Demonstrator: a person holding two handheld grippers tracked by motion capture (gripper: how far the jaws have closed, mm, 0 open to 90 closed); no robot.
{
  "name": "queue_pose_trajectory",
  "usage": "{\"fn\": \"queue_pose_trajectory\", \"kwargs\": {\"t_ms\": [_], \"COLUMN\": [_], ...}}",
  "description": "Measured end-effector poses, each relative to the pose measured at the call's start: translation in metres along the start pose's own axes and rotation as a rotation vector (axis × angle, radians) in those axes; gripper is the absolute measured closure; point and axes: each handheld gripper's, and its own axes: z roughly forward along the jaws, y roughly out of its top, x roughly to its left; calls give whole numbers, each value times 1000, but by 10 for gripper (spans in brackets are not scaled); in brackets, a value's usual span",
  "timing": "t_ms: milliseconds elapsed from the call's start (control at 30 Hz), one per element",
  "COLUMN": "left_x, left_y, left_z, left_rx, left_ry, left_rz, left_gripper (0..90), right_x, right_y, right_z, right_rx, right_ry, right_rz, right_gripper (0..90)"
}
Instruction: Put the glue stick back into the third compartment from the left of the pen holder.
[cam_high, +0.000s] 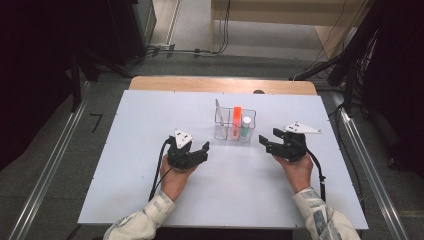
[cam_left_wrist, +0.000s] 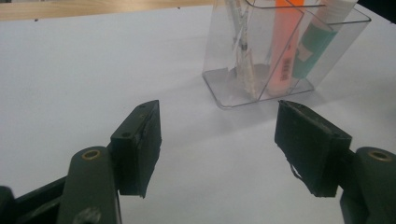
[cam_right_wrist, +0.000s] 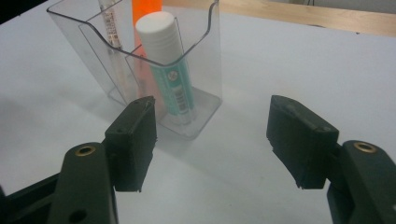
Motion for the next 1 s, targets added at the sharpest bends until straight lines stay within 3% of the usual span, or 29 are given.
{"fn": "queue_pose_trajectory", "kwargs": {"t_ms": [1000], "left_x": [32], "left_y": [-5], "left_z": [-15], "left_rx": [-8], "left_ry": [66], "left_rz": [-42], "left_gripper": [272], "right_x": [-14], "right_y": [-24], "right_z": [-19], "right_rx": [90], "right_ry": [-69], "right_rz": [-20], "right_gripper": [275]}}
